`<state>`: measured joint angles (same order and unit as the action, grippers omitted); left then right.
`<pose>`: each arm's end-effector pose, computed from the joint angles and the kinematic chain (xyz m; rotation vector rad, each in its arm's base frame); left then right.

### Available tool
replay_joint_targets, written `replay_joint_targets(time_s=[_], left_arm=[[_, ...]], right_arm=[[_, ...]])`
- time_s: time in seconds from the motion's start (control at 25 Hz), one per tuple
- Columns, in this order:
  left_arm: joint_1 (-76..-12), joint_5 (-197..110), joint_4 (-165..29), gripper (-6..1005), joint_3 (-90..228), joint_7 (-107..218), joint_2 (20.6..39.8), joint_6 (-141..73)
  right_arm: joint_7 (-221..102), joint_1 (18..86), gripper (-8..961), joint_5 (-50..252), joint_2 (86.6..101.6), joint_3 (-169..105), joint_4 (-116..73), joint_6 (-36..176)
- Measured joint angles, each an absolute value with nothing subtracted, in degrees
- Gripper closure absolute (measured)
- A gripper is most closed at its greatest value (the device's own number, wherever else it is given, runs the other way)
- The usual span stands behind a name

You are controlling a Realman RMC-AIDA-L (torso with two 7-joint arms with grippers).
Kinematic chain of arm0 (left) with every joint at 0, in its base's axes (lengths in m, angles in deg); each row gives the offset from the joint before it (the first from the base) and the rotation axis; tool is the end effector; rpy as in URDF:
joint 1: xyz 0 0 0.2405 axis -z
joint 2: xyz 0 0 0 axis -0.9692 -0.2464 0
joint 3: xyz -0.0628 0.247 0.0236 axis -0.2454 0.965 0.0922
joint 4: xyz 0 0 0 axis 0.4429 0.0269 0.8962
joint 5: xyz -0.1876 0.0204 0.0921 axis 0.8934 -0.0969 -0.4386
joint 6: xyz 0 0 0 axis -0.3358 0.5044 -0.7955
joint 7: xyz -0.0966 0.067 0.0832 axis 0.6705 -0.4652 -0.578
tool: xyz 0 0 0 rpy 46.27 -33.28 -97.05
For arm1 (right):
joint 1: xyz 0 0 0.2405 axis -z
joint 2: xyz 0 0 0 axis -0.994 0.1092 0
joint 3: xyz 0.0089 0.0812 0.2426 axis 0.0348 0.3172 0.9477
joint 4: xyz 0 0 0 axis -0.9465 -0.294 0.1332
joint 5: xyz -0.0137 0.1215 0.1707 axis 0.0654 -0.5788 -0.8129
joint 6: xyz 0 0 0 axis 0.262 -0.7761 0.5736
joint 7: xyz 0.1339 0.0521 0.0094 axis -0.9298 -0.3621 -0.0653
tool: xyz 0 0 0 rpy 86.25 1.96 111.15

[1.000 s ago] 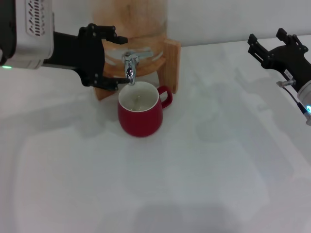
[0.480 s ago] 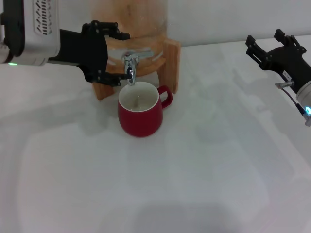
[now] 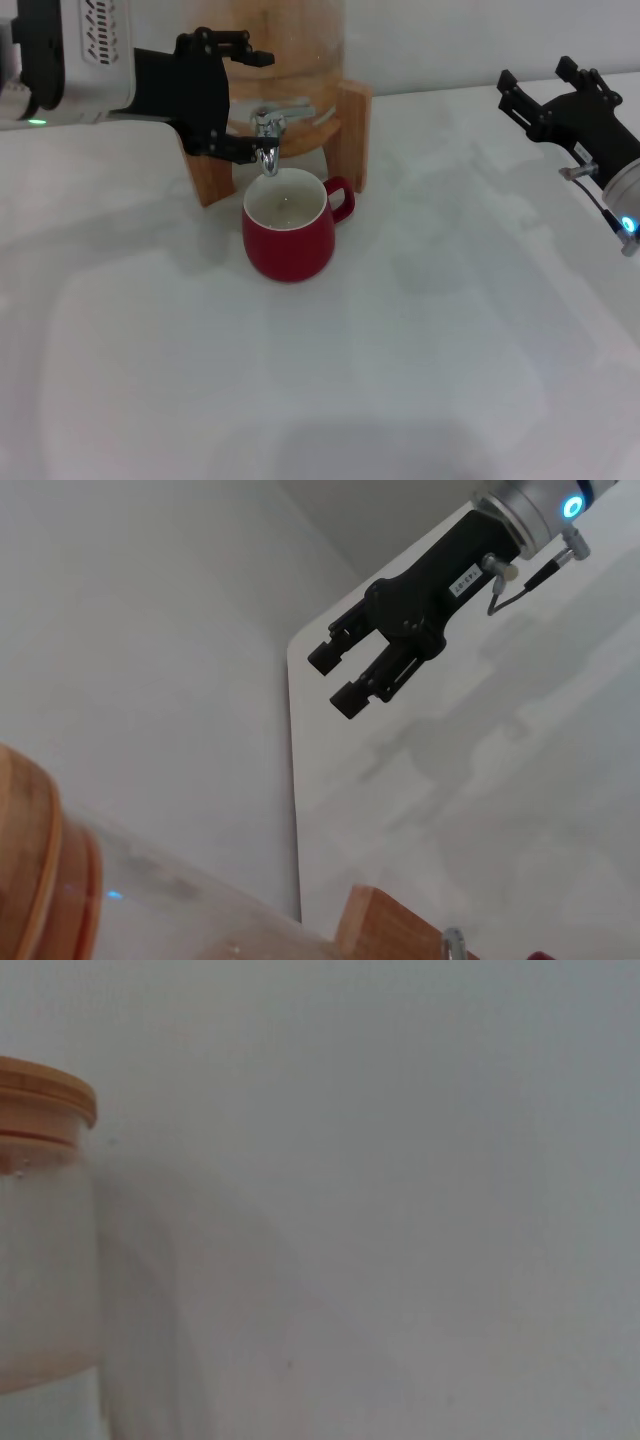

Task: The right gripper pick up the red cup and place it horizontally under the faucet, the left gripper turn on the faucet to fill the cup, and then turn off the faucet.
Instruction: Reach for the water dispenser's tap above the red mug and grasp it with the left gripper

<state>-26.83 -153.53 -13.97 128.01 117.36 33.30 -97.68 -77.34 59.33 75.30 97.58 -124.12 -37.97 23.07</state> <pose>-0.1044 0.4294 -0.0019 -2.6362 0.7948 -0.0457 0.3093 0.3713 0.0141 -1.6435 0.5850 0.7905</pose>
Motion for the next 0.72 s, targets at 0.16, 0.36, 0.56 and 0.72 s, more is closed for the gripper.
replay_joint_targets(time_s=[0.16, 0.36, 0.56, 0.72], left_arm=[[-26.62, -153.53, -14.22, 153, 127.96, 116.94, 33.44, -97.27], [-25.95, -153.53, -15.49, 153, 127.97, 116.77, 33.52, -97.22], [-24.93, -153.52, -17.53, 153, 127.99, 115.67, 33.97, -96.77], [-23.99, -153.53, -19.71, 153, 128.01, 114.53, 34.15, -96.29]], right_arm=[[-77.22, 59.23, 121, 75.31, 97.58, -124.89, -38.64, 23.07], [-77.2, 59.21, 121, 75.28, 97.58, -125.35, -38.69, 23.07], [-77.08, 59.35, 121, 75.37, 97.58, -125.39, -38.73, 23.02], [-77.11, 59.72, 121, 75.4, 97.58, -125.83, -38.73, 22.64]])
